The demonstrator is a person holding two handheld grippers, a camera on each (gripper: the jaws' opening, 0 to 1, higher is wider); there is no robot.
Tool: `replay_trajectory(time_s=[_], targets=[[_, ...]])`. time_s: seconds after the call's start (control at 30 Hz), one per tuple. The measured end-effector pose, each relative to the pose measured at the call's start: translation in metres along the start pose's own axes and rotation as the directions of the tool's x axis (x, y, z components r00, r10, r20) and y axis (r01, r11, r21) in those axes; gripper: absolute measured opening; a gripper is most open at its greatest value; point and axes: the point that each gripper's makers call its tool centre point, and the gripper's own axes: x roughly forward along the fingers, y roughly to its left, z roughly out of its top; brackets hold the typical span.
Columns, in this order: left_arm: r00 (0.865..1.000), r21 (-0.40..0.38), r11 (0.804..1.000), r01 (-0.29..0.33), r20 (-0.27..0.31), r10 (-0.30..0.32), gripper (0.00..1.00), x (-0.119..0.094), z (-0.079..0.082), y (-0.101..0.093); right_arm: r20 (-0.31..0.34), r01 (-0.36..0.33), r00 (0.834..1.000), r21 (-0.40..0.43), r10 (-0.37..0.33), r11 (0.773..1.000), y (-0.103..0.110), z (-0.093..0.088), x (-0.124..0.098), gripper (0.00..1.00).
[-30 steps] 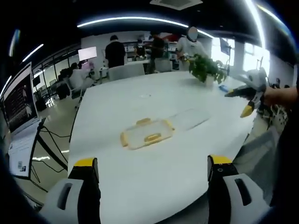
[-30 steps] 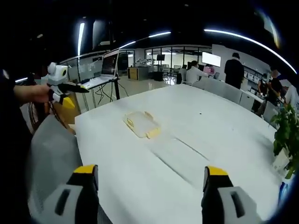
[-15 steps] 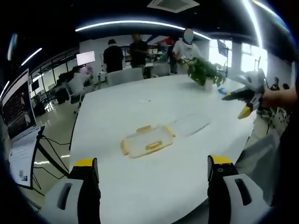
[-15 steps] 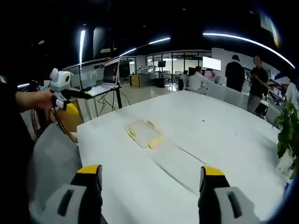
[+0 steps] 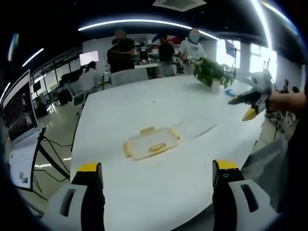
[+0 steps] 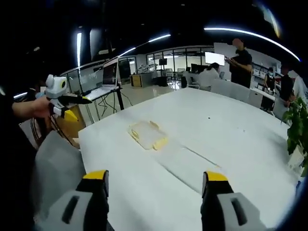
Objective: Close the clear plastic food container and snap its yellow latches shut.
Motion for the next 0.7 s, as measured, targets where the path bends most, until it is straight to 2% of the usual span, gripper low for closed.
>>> replay_trajectory(time_s=[0.37,0.7], targets=[[1.000,-0.043,0.999,-0.012,-0.008,0.012,0.92,-0.005,-0.006,0.009,0.002,-0.004,1.000,0.014,0.004,1.000,0.003,-0.001,0.005,0.81],[1.000,-0.072,0.997,-0.010,-0.015,0.009,0.92,0.001,-0.010,0.012,-0.016,-0.024,1.000,0.020,0.024,1.000,0.005,-0.002,0.012,0.82]])
